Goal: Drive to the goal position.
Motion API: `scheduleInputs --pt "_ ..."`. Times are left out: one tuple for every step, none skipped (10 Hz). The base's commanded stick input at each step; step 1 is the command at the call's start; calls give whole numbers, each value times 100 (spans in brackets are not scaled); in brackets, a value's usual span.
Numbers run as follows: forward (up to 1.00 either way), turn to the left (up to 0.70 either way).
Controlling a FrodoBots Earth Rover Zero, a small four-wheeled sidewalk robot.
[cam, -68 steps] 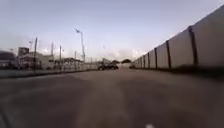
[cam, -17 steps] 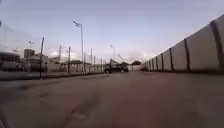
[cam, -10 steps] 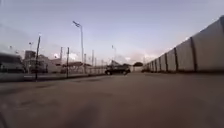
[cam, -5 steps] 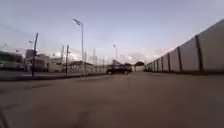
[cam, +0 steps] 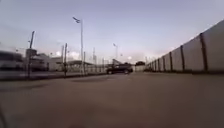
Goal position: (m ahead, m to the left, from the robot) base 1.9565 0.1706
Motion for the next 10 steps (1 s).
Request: scheduleInputs --pt "92 -37" --pt "92 -27" --pt "93 -16" --pt "93 -6" --pt "93 0" --pt "93 0" --pt "93 0" --pt "93 0" --pt "93 0" --pt "93 0"
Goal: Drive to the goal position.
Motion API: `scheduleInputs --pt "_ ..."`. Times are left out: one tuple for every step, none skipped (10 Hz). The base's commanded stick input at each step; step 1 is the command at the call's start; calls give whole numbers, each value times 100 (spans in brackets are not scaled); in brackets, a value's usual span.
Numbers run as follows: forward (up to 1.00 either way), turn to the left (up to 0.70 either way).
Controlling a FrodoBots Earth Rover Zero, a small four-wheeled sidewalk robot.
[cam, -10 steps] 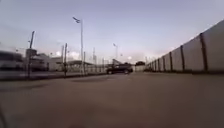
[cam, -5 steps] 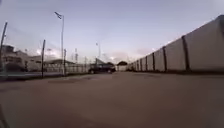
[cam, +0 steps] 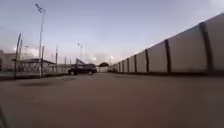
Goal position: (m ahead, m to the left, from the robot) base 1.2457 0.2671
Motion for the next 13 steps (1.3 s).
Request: scheduleInputs --pt "93 0" --pt "93 0" --pt "93 0" --pt "93 0" --pt "93 0" --pt "92 0" --pt "88 0" --pt "92 0" --pt "92 0" --pt "92 0" --pt "92 0" --pt "92 0" --pt "92 0"
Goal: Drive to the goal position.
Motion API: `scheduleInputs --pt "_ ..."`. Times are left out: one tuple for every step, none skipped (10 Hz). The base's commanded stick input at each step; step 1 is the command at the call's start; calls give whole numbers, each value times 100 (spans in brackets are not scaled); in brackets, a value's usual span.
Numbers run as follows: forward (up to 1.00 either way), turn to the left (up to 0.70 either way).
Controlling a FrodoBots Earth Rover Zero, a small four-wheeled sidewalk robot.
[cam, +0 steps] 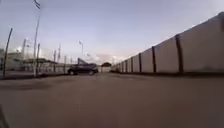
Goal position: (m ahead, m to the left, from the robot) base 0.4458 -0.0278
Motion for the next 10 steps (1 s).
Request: scheduleInputs --pt "92 0" --pt "88 0" --pt "76 0" --pt "51 0" --pt "14 0" --pt "0 0" --pt "0 0" --pt "0 0" --pt "0 0" --pt "0 0"
